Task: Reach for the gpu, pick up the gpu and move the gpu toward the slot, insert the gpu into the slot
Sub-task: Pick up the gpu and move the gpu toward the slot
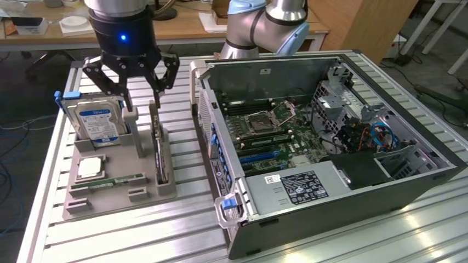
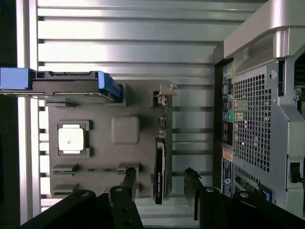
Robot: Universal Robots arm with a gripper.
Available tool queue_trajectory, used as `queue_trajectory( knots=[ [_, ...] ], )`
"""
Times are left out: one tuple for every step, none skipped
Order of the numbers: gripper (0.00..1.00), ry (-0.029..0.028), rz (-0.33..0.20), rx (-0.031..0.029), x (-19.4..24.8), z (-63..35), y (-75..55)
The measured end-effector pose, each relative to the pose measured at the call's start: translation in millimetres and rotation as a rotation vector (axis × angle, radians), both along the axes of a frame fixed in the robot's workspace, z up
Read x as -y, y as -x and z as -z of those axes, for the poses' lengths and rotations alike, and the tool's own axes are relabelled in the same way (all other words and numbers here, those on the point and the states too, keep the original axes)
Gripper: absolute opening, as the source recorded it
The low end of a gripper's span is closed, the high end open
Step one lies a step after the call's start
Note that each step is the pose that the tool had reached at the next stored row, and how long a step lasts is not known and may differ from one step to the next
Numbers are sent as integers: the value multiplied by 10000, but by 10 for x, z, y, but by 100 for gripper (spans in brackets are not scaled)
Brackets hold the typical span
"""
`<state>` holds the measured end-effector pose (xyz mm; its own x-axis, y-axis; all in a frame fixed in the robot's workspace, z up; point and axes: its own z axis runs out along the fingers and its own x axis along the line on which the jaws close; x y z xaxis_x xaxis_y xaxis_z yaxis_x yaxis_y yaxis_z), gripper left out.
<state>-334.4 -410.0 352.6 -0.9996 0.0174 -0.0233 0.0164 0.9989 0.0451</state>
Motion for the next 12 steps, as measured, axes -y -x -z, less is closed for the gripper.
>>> queue_trajectory(
  knots=[
    [53,0,1,-1,1,12,0],
    [53,0,0,-1,5,24,0],
    [53,1,-1,-1,8,32,-1],
    [53,1,0,-2,13,37,0],
    [53,1,0,-1,19,42,0],
    [53,0,-1,0,25,48,-1],
    [53,-1,0,2,31,56,-1],
    [53,1,0,-1,41,62,0],
    [53,1,0,-2,51,71,0],
    [53,-1,0,0,60,82,0],
    [53,0,-1,-1,71,95,0],
    [53,0,-7,0,81,111,-1]
  ],
)
